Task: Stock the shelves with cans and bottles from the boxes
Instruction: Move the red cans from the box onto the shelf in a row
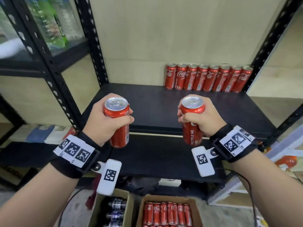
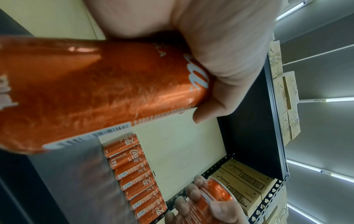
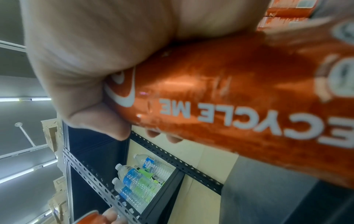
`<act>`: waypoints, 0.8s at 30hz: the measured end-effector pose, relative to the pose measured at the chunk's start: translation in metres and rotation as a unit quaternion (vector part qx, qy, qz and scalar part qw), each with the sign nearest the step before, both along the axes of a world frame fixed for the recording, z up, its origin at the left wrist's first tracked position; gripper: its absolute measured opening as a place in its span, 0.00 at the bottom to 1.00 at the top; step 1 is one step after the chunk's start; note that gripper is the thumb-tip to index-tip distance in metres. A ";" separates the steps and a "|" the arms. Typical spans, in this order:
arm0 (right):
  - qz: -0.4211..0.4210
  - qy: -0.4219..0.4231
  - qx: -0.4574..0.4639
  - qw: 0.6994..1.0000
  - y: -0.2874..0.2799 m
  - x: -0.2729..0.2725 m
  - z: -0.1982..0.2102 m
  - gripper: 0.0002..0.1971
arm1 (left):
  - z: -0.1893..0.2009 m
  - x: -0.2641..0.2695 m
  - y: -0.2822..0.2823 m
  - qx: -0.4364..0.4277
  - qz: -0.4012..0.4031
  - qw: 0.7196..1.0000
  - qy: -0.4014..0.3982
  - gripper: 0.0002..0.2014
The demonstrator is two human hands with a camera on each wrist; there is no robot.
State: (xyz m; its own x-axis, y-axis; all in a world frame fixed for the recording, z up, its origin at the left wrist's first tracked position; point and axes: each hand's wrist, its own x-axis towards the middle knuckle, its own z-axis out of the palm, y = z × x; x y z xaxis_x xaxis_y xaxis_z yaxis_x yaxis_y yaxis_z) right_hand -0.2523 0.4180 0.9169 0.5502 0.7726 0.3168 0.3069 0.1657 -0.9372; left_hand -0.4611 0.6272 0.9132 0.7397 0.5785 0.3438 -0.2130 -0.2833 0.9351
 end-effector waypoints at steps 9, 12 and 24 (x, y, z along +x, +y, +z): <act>-0.028 -0.020 0.011 0.999 0.064 0.025 0.011 0.13 | 0.007 0.013 0.043 0.002 -0.001 1.000 0.025 0.20; -0.016 -0.022 0.002 1.000 0.077 0.044 0.009 0.13 | 0.005 0.031 0.052 0.016 0.006 0.999 0.028 0.21; 0.041 0.017 -0.064 0.997 0.118 0.154 -0.033 0.17 | -0.021 0.156 0.041 -0.015 0.067 0.996 0.052 0.20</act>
State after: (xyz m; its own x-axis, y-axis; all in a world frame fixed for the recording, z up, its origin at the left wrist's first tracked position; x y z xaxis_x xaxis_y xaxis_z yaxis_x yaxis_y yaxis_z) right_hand -0.0983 0.5356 0.8842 0.4922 0.8485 0.1944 0.2652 0.0665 -0.9619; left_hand -0.3051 0.6686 0.8923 0.6855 0.6839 0.2499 -0.0757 -0.2743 0.9586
